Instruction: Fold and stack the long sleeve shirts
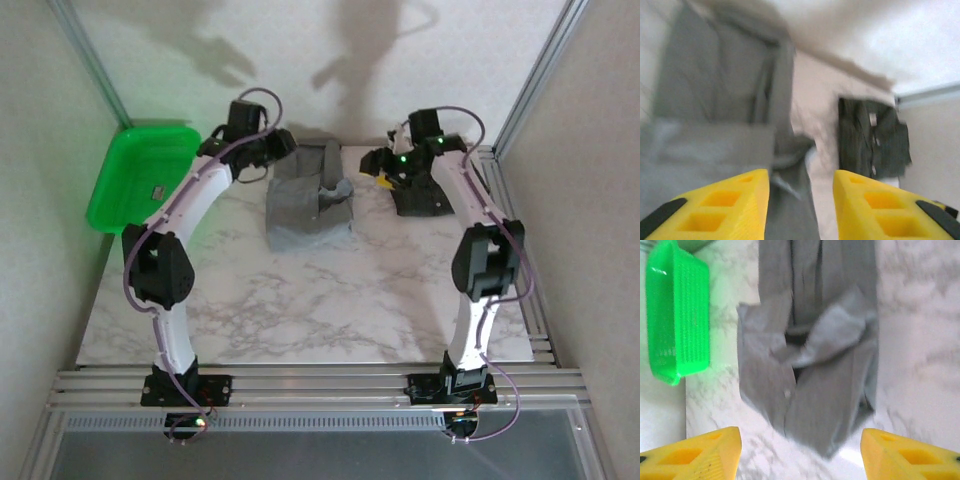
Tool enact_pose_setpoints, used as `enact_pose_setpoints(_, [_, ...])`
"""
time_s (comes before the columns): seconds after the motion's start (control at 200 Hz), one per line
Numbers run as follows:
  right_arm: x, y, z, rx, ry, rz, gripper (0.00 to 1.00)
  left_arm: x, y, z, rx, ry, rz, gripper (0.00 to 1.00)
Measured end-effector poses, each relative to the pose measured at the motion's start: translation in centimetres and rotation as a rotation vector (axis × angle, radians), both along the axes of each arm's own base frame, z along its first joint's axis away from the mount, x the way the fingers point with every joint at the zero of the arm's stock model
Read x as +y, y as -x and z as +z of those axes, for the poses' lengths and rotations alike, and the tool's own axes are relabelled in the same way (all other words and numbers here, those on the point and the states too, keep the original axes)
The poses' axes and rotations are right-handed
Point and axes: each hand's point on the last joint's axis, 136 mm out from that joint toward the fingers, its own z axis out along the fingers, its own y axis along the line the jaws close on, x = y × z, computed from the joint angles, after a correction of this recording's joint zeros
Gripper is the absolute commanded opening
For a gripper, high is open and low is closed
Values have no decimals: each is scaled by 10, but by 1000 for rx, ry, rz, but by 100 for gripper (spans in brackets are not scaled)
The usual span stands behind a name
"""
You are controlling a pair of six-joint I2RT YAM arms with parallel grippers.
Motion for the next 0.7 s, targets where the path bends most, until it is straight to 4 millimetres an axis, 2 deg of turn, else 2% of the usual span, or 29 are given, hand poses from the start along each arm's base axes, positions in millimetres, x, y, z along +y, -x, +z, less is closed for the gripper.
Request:
enact_pose_setpoints(0.075, [-5, 23, -23, 75, -31, -27, 39, -33, 28, -27, 77, 24, -87, 8])
enact_pose_setpoints(0.135, [-9, 37, -55, 167, -49, -63, 31, -55, 46, -47, 130, 32, -153, 0])
enact_pose_setpoints(0.23, [-10, 50, -105, 313, -60, -102, 32, -86, 68, -73, 213, 62, -237, 0])
enact_pose_setpoints(0.325, [-7, 53, -139, 406, -80, -130, 34, -102, 72, -90, 251, 74, -279, 0])
enact_pose_setpoints(0.445, [-4, 54, -154, 456, -103, -154, 41, -112, 60, -110, 272, 79, -284, 0])
enact_pose_setpoints(0.586, [1, 56, -157, 480, -143, -171, 46, -121, 40, -132, 279, 77, -273, 0])
enact_pose_setpoints(0.701, [8, 55, -155, 493, -169, -178, 50, -126, 26, -140, 270, 72, -260, 0])
